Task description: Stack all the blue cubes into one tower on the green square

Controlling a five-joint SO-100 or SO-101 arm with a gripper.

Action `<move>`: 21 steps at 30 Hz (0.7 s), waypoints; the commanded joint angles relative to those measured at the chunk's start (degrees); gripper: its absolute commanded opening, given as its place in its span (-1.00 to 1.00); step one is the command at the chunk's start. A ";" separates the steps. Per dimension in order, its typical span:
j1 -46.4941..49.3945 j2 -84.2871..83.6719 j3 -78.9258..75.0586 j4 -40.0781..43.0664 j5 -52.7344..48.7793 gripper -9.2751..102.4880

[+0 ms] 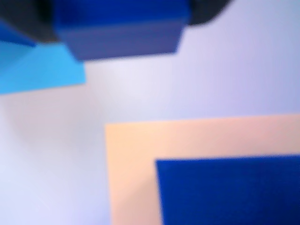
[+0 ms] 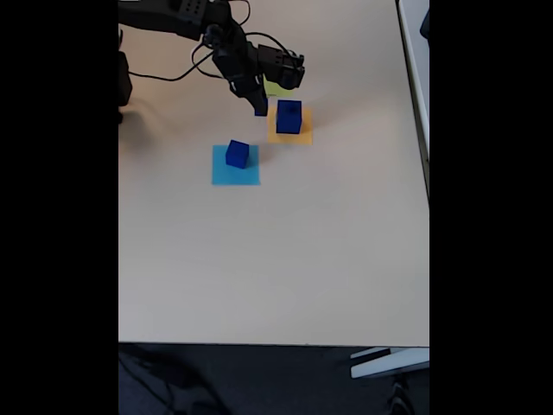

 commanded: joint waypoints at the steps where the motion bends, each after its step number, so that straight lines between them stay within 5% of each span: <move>1: 2.72 4.75 -3.43 0.88 -1.76 -0.71; 21: 8.88 6.59 3.87 -1.32 -2.11 -0.70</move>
